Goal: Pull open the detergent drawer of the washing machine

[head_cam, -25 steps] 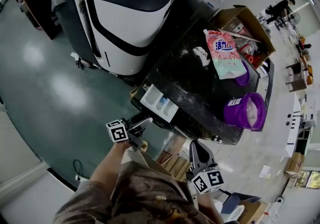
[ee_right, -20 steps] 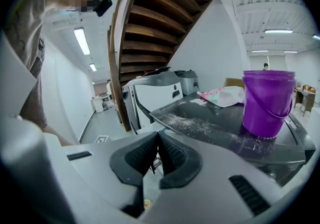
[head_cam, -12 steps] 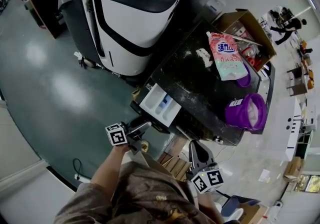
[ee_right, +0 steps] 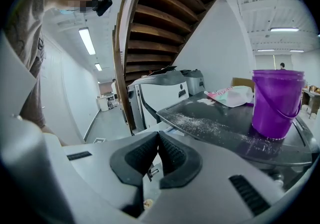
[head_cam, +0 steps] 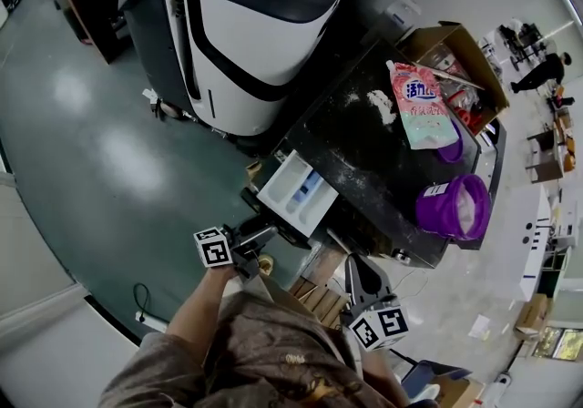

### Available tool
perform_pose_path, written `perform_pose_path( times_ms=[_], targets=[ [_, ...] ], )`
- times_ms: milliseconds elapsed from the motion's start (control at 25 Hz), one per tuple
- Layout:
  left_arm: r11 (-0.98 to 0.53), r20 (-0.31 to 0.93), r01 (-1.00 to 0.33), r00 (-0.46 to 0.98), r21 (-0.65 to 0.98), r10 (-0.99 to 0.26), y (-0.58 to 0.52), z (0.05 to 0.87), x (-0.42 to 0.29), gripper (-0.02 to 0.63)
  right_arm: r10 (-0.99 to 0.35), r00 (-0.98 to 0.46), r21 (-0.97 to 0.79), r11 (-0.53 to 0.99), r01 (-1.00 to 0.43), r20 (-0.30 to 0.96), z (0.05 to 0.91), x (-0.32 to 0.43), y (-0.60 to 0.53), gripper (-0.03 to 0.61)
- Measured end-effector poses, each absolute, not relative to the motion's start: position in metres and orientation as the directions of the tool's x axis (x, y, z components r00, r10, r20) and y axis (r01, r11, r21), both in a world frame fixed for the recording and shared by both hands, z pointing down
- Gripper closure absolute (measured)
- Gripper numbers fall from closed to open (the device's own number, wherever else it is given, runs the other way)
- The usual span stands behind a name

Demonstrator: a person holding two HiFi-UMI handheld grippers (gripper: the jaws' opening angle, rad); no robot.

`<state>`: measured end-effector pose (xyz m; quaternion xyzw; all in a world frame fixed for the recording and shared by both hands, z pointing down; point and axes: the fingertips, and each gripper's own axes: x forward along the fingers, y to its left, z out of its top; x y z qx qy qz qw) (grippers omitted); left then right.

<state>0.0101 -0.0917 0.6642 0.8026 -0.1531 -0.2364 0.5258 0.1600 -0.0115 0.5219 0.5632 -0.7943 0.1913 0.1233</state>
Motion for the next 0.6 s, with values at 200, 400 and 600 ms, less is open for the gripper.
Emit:
perform_pose_path(
  times_ms=[200,400,600],
  targets=[
    [-0.398,-0.222,0.008,0.839,0.917,-0.497,-0.089,0.662,0.007,0.263,-0.839,-0.352,-0.172,0.308,-0.936,0.415,0.524,0.153,-0.014,0.575],
    [-0.398,-0.222,0.009,0.842,0.918,-0.492,-0.089,0.664,0.007,0.264,-0.834,-0.365,-0.174,0.322,-0.931,0.413,0.525,0.148,-0.019,0.575],
    [-0.391,-0.224,0.014,0.839,0.920,-0.496,-0.089,0.667,0.006,0.262,-0.830,-0.368,-0.171,0.326,-0.930,0.418,0.526,0.148,-0.019,0.575]
  ],
)
